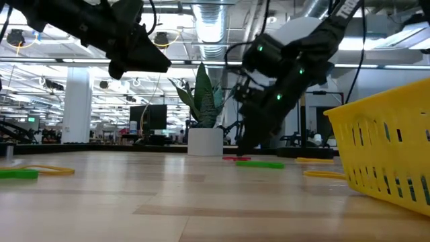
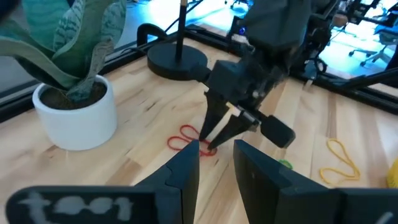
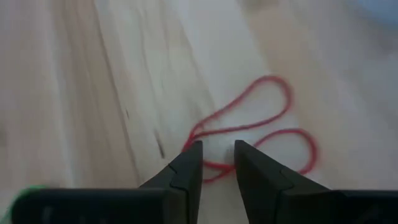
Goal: Pick and place rubber bands into bin
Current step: Put the red rubber band into the yellow basket
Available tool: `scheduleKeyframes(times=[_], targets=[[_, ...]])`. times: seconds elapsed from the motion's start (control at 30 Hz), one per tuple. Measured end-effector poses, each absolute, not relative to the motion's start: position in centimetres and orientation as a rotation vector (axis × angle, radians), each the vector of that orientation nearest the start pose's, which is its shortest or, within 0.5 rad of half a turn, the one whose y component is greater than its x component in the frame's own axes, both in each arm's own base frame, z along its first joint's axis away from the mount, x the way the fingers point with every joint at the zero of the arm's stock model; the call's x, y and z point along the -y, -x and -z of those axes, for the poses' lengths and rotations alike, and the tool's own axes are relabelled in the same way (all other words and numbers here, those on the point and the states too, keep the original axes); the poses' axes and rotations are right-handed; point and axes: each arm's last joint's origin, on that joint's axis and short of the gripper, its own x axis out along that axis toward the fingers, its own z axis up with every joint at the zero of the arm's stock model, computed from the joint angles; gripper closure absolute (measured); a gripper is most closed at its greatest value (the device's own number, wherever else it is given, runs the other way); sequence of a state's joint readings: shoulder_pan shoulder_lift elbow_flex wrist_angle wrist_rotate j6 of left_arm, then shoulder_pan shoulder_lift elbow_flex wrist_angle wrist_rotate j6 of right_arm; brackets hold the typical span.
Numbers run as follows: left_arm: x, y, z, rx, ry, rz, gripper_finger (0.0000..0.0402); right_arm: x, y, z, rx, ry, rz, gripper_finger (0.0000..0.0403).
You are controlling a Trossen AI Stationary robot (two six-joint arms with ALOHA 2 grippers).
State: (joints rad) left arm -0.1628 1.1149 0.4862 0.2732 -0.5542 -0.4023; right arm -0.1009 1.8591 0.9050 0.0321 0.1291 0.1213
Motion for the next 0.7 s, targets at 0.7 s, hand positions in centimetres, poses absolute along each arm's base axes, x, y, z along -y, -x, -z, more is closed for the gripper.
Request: scheduleKeyframes(times=[0.7], targets=[[2.1,-22.1,-20.8,-0.300,0.250,-0.457,0.0313,1.8,-35.4,-11.5,-0.926,-0.124,0.142,0.0317]])
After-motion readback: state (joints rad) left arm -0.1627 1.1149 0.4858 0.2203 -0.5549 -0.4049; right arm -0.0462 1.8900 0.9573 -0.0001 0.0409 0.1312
